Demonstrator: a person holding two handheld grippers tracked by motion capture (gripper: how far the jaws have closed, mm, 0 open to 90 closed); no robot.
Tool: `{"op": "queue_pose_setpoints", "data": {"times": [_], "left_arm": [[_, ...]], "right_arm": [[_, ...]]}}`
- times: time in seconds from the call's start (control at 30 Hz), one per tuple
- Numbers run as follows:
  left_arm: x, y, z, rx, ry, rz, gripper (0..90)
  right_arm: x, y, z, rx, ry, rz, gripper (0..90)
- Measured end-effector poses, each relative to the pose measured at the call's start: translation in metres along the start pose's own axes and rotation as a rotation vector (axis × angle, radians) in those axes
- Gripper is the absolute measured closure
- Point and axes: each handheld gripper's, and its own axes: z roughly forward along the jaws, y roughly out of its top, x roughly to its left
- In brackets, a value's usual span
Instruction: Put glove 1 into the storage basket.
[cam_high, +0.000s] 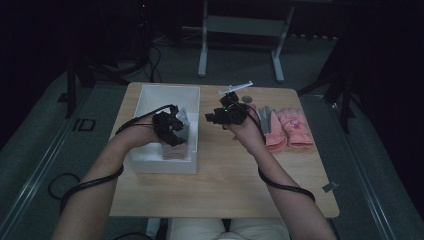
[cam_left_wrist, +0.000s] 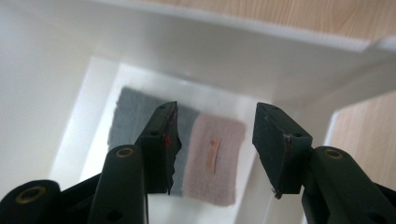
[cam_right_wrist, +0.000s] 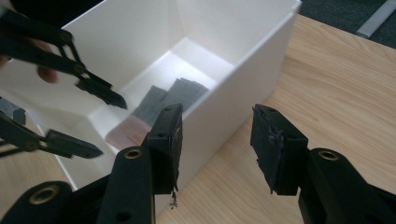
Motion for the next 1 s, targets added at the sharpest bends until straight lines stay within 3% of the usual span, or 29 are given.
{"op": "queue_pose_setpoints", "data": {"times": [0.03, 0.1, 0.2, 0.27, 0.3, 0.37, 0.4, 0.43, 0.53, 0.57, 0.73, 0.8, 0.9, 0.93, 1.0], "left_arm": [[-0.001, 0.003, -0.002, -0.008, -0.002, -0.005, 51.4], [-0.003, 0.011, -0.006, -0.059, -0.036, -0.054, 51.5], [-0.006, 0.021, -0.01, -0.109, -0.056, -0.081, 51.6], [-0.006, 0.021, -0.01, -0.109, -0.056, -0.081, 51.6], [-0.013, 0.033, -0.01, -0.125, -0.055, -0.1, 51.6], [-0.019, 0.042, -0.007, -0.127, -0.071, -0.106, 51.5], [-0.023, 0.046, -0.006, -0.122, -0.051, -0.105, 51.5], [-0.026, 0.05, -0.005, -0.135, -0.065, -0.108, 51.6], [-0.034, 0.059, -0.001, -0.164, -0.071, -0.164, 53.1], [-0.036, 0.062, 0.002, -0.163, -0.055, -0.181, 53.7], [-0.051, 0.07, 0.011, -0.223, -0.052, -0.215, 53.6], [-0.058, 0.072, 0.015, -0.24, -0.029, -0.239, 53.6], [-0.07, 0.075, 0.024, -0.261, -0.025, -0.282, 53.6], [-0.074, 0.076, 0.027, -0.268, -0.042, -0.296, 53.5], [-0.085, 0.077, 0.035, -0.269, -0.022, -0.297, 50.8]], "right_arm": [[-0.003, -0.003, -0.004, 0.001, -0.002, -0.003, 55.0], [-0.008, -0.008, -0.009, 0.005, -0.01, -0.003, 56.1], [-0.014, -0.016, -0.016, 0.009, -0.027, -0.017, 56.9], [-0.017, -0.019, -0.019, 0.001, -0.032, -0.021, 57.0], [-0.022, -0.023, -0.026, -0.005, -0.045, -0.023, 57.0], [-0.026, -0.028, -0.031, -0.017, -0.046, -0.026, 56.8], [-0.028, -0.03, -0.034, -0.022, -0.051, -0.028, 56.9], [-0.03, -0.032, -0.036, -0.025, -0.06, -0.035, 56.8], [-0.037, -0.04, -0.043, -0.032, -0.075, -0.045, 56.9], [-0.04, -0.042, -0.045, -0.033, -0.077, -0.042, 56.8], [-0.054, -0.054, -0.056, -0.044, -0.107, -0.056, 56.4], [-0.06, -0.059, -0.06, -0.047, -0.128, -0.059, 56.3], [-0.071, -0.067, -0.064, -0.05, -0.136, -0.032, 55.8], [-0.074, -0.069, -0.065, -0.048, -0.144, -0.029, 55.6], [-0.081, -0.074, -0.067, -0.045, -0.162, -0.021, 55.6]]}}
